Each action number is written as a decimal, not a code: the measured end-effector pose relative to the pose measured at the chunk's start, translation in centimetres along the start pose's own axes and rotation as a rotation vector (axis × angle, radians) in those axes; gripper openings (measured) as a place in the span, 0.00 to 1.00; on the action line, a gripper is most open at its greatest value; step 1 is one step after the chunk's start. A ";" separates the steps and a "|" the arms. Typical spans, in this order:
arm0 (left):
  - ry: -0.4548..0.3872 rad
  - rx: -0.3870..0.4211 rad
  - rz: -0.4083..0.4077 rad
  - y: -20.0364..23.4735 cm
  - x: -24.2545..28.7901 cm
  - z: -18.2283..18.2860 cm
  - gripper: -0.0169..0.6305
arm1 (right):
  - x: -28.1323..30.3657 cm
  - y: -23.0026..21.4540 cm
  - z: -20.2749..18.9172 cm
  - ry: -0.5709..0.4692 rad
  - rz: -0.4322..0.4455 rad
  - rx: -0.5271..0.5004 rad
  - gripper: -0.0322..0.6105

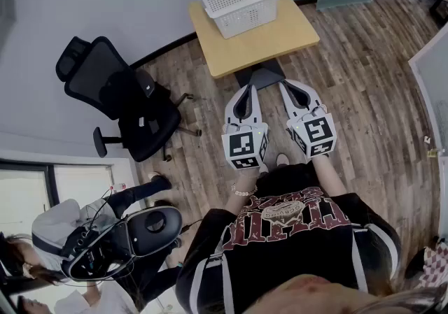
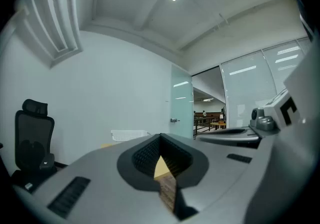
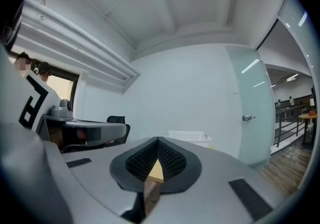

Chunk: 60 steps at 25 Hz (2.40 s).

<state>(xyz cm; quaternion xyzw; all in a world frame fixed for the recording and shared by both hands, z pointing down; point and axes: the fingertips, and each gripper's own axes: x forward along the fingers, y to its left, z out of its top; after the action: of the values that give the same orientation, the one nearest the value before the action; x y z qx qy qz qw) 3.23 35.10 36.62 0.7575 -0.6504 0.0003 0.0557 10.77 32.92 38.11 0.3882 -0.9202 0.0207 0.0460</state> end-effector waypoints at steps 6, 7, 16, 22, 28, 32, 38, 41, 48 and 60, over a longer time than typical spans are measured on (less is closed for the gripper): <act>-0.006 0.016 0.011 -0.9 1.2 -0.2 0.10 | 0.1 -1.2 -0.2 -0.018 0.020 0.012 0.08; -0.004 0.015 0.014 -1.0 1.4 -0.2 0.10 | 0.2 -1.5 -0.3 -0.017 0.026 0.014 0.08; 0.007 0.001 0.040 -1.0 2.6 -1.3 0.10 | 1.1 -2.7 -0.9 -0.009 0.062 0.010 0.08; 0.011 -0.006 0.041 -0.5 4.0 -1.5 0.10 | 2.2 -3.4 -1.1 -0.008 0.067 0.010 0.08; 0.016 -0.005 0.024 0.9 6.4 -1.4 0.10 | 4.5 -4.5 -1.2 -0.001 0.046 0.014 0.08; 0.024 0.001 0.009 1.9 7.8 -1.3 0.10 | 6.3 -4.7 -1.0 -0.003 0.036 0.022 0.08; 0.037 -0.001 -0.011 4.1 10.0 -1.4 0.10 | 9.2 -5.1 -1.2 0.004 0.021 0.035 0.08; 0.041 -0.006 -0.028 5.3 11.5 -1.4 0.10 | 11.0 -5.3 -1.2 0.008 0.008 0.035 0.08; 0.039 -0.015 -0.085 8.0 15.2 -1.2 0.10 | 15.5 -5.6 -0.8 0.008 -0.014 0.023 0.08; 0.045 -0.018 -0.123 12.7 18.0 -0.8 0.10 | 21.1 -4.8 -0.2 0.005 -0.049 0.017 0.08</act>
<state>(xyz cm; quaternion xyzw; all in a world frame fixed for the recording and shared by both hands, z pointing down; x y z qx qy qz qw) -6.48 15.51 39.79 0.7954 -0.6010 0.0079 0.0773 -0.46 14.54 40.41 0.4108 -0.9101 0.0284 0.0457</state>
